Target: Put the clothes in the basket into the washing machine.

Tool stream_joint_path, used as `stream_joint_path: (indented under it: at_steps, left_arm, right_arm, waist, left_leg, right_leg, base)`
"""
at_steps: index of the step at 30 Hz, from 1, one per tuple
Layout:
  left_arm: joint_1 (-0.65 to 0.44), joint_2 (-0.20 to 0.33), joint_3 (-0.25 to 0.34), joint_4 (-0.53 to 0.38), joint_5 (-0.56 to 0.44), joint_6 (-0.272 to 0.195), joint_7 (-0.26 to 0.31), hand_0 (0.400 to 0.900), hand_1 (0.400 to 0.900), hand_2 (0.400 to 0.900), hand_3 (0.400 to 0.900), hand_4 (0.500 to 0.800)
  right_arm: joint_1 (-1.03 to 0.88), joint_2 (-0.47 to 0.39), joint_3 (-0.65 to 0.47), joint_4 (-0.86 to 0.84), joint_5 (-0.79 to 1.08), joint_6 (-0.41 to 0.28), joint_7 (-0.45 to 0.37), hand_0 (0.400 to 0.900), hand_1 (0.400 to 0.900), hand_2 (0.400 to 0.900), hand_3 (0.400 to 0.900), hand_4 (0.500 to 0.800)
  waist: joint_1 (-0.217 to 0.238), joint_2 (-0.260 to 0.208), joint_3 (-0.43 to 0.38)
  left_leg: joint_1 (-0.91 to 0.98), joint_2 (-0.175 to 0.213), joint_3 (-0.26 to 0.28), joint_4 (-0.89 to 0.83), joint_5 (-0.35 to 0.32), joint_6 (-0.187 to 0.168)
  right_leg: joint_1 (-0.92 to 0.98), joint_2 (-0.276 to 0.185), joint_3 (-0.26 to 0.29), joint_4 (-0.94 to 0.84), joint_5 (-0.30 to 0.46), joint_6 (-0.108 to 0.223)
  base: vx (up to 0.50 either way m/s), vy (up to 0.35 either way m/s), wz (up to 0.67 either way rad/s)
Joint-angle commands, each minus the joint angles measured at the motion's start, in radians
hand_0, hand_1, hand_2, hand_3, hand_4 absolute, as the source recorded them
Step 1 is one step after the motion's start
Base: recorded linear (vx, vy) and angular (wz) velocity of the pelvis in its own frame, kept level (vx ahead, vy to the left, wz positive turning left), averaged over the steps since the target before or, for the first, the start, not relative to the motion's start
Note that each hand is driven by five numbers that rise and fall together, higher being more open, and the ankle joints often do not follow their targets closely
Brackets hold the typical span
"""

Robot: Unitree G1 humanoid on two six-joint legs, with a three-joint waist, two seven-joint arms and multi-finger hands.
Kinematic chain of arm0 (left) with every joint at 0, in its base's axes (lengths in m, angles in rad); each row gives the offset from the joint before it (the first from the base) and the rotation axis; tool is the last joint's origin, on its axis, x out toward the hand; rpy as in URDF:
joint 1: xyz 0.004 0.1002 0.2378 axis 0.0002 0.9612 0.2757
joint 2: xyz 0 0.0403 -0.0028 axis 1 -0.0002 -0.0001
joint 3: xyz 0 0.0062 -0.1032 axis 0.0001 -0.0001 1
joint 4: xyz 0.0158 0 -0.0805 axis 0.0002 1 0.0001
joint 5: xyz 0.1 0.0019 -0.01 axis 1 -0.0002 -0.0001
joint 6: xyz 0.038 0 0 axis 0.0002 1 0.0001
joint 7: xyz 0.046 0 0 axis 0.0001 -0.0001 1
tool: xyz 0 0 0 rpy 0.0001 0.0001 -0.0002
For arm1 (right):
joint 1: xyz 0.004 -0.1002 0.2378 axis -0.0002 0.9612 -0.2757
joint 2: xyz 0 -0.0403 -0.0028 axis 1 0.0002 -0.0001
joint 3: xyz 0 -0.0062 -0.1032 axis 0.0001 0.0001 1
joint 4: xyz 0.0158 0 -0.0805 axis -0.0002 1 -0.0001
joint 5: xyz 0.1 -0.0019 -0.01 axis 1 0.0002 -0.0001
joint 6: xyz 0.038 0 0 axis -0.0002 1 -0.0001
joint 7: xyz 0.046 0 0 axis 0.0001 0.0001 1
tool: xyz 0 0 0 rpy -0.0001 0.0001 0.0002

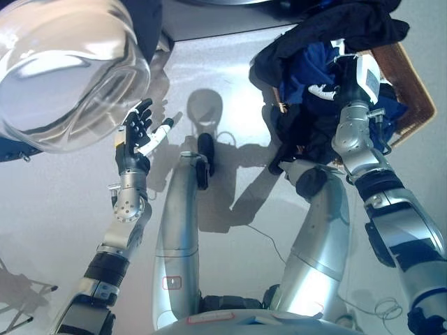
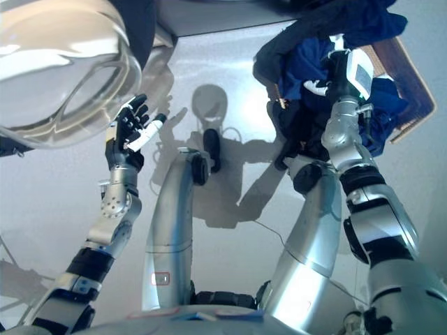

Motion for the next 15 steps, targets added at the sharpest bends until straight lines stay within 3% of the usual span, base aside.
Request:
stream_joint_path:
  at_steps: [1,7,10,15]
  left_arm:
    - [0.108,-0.028,0.061,-0.033,-0.003,-0.069,0.033,0.900,0.900,0.900,0.900,0.800]
    - [0.130,-0.026,0.056,-0.041,-0.024,-0.044,0.021,0.900,0.900,0.900,0.900,0.800]
    - [0.135,-0.027,0.049,-0.042,-0.038,-0.037,0.005,0.900,0.900,0.900,0.900,0.800]
    - [0.114,-0.025,0.036,-0.039,-0.073,-0.041,-0.020,0.900,0.900,0.900,0.900,0.800]
  right_arm:
    - [0.148,-0.028,-0.112,-0.183,0.140,-0.162,-0.043,0.400,0.400,0.400,0.400,0.500]
    - [0.237,0.094,-0.210,-0.456,0.416,-0.291,0.049,0.400,0.400,0.400,0.400,0.500]
    - [0.189,0.133,-0.187,-0.451,0.546,-0.311,0.114,0.400,0.400,0.400,0.400,0.500]
    - [-0.013,0.167,-0.090,-0.341,0.606,-0.295,0.143,0.400,0.400,0.400,0.400,0.500]
  waist:
    - [-0.054,-0.008,-0.187]
    - [-0.066,-0.016,-0.200]
    - [-0.061,-0.015,-0.208]
    - [-0.040,-0.013,-0.215]
  left_leg:
    - [-0.015,-0.022,-0.020,-0.151,0.053,-0.033]
    - [0.026,-0.020,-0.017,-0.199,0.056,-0.036]
    - [0.039,-0.016,-0.016,-0.213,0.058,-0.039]
    - [0.050,-0.014,-0.018,-0.217,0.056,-0.042]
  right_leg:
    - [-0.046,0.031,-0.083,-0.040,-0.019,0.126]
    - [-0.008,0.040,-0.102,-0.075,-0.037,0.129]
    - [0.002,0.041,-0.108,-0.085,-0.043,0.128]
    - [0.015,0.043,-0.111,-0.082,-0.051,0.123]
  base:
    - [0.00,0.000,0.00]
    - [0.01,-0.012,0.01]
    - [0.03,-0.009,0.02]
    - [0.03,-0.026,0.06]
